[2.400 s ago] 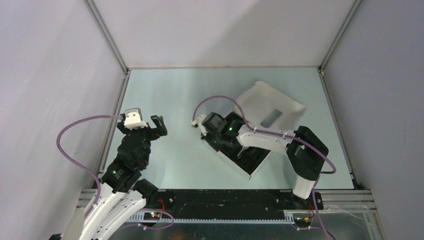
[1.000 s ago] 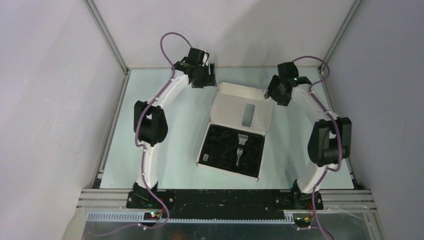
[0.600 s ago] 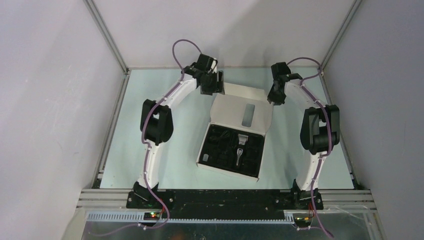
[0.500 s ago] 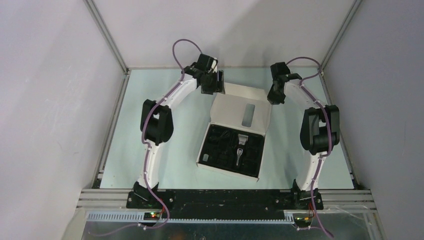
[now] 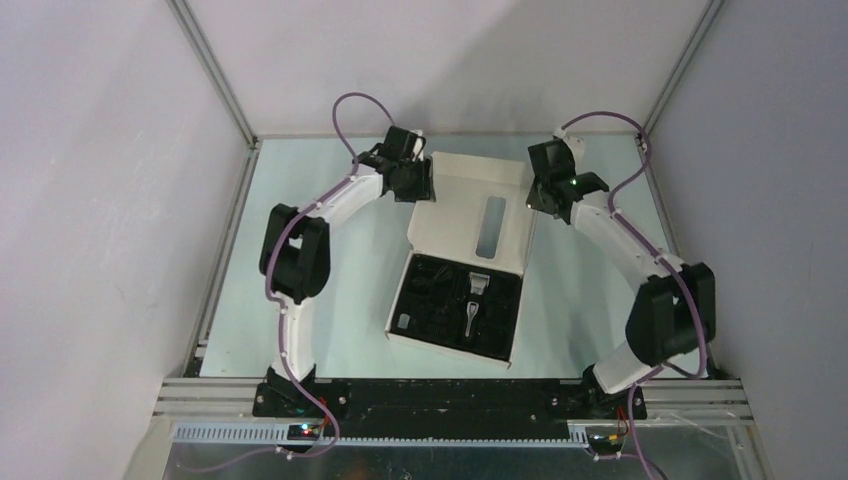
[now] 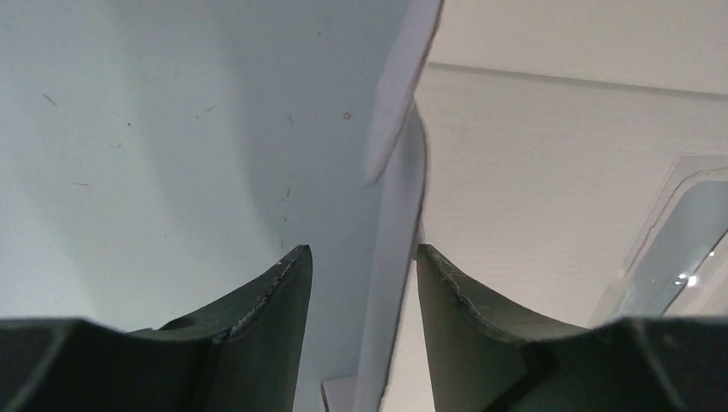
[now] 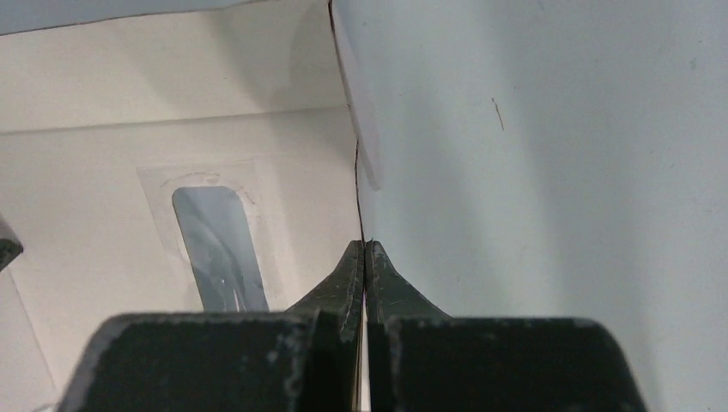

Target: Sort the hair-cutting tools

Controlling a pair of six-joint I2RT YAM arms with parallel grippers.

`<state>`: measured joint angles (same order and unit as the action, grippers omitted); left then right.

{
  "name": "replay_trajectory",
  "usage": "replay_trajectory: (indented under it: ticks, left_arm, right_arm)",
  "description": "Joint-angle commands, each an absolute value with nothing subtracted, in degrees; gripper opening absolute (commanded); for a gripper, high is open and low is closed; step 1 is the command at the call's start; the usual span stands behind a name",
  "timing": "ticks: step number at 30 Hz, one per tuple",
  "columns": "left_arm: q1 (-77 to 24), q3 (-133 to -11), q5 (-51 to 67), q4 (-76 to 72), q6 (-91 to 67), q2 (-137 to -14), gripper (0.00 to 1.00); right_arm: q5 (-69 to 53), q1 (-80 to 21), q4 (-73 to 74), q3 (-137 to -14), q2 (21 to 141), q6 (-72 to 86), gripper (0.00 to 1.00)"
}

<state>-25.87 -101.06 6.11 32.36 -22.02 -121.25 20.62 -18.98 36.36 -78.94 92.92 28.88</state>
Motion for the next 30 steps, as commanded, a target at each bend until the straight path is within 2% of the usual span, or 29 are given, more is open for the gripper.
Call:
replay_trajectory:
  ticks: [1,5,8,10,13,16,18,22,23,27,30]
  left_arm:
    - [-25.99,-97.04,3.70,24.44,-21.63,-112.34,0.52]
    - [-26.52,-91.94,2.46,20.13,-20.93,-107.41,0.39]
    - [-27.25,-87.12,0.39,17.64,-19.61,-103.43,0.32]
    - [-27.70,-84.06,0.21,15.31,-18.69,-100.31,0.24]
    - [-28.61,-79.71,-1.17,11.77,-16.79,-95.20,0.04]
    - [-30.36,-73.45,-2.87,8.07,-13.27,-91.04,0.00]
    - [-31.51,-68.66,-3.45,4.10,-10.92,-86.16,0.00]
    - [-32.98,-58.78,-5.07,-6.47,-8.42,-79.11,0.00]
    - [-33.10,-57.51,-5.75,-7.45,-8.34,-78.14,0.00]
    - [-33.58,-51.22,-6.98,-11.03,-6.87,-73.52,0.00]
    - [-33.85,-49.87,-7.64,-11.03,-5.75,-71.53,0.00]
  right_arm:
    - [26.97,-22.45,28.96,-74.77,85.88,28.95,0.00]
    - [29.53,-25.06,25.18,-70.43,82.04,28.52,0.00]
    - [31.29,-26.52,23.05,-67.45,79.11,27.69,0.00]
    - [32.43,-27.70,21.51,-65.76,77.29,27.07,0.00]
    - [33.57,-29.92,18.49,-62.60,73.88,25.68,0.00]
    - [34.26,-31.65,16.60,-60.35,70.58,23.77,0.00]
    - [35.36,-33.37,16.86,-59.62,68.14,22.42,0.04]
    - [37.50,-37.88,18.66,-59.36,62.95,17.21,0.23]
    - [37.57,-38.49,18.91,-59.33,61.00,15.11,0.32]
    - [33.82,-40.90,19.55,-59.89,55.65,5.64,0.56]
    - [29.54,-42.31,20.64,-62.38,53.44,-2.20,0.63]
